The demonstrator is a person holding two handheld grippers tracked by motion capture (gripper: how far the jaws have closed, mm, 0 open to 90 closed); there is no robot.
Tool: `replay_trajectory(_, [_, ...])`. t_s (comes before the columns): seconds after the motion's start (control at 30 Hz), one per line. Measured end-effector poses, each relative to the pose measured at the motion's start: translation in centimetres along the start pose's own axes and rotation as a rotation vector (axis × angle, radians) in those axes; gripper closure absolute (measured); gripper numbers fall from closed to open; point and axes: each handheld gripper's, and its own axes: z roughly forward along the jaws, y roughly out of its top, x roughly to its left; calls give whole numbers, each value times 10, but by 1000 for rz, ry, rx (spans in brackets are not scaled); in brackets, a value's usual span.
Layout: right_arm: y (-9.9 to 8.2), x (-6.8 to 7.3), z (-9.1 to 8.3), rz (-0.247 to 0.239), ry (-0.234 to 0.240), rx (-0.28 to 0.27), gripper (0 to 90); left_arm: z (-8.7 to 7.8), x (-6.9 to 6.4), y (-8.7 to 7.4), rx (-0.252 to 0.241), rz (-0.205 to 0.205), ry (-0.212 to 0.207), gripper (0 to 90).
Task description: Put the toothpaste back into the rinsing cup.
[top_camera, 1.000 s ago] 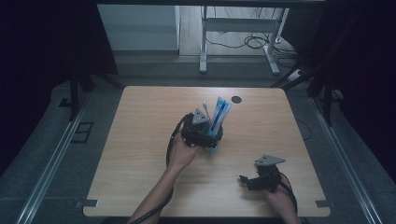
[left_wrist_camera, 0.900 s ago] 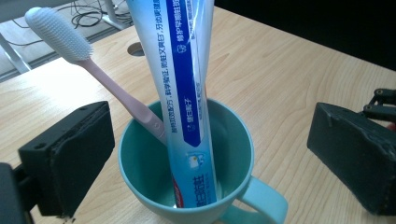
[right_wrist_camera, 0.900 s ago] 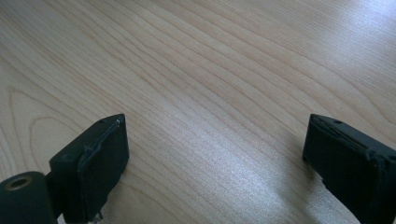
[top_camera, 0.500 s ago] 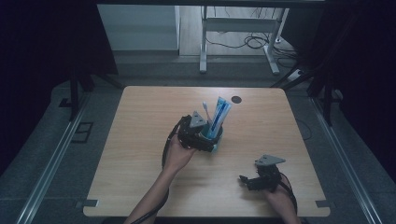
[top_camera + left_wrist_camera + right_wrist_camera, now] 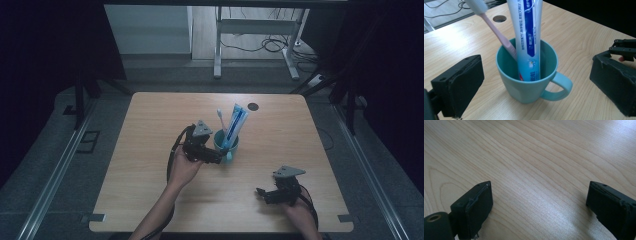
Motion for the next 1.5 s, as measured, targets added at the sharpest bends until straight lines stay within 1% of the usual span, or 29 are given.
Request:
replay_trajectory(0.13, [0, 0, 0, 0, 0, 0, 66, -5, 2, -3, 7, -10, -4, 0])
replay_trajectory(0.33, [0, 0, 0, 0, 0, 1, 66, -13, 5, -7, 10, -2, 8, 0])
replay_trajectory(0.77, [0, 0, 0, -1, -2, 1, 66, -30, 9, -20, 25, -15, 23, 0])
replay_trajectory(0.97, [0, 0, 0, 1, -1, 0, 69, -39, 13, -31, 32, -24, 33, 0])
replay_trajectory(1.17, [0, 0, 0, 2, -1, 0, 69, -47, 16, -42, 38, -43, 42, 0])
replay_trajectory(1.2, [0, 0, 0, 2, -1, 0, 69, -49, 16, -45, 43, -40, 45, 0])
replay_trajectory(1.33, [0, 0, 0, 2, -2, 1, 69, -53, 16, -53, 47, -49, 53, 0])
replay_trajectory(1.5, [0, 0, 0, 3, -2, -1, 69, -57, 16, -64, 62, -55, 58, 0])
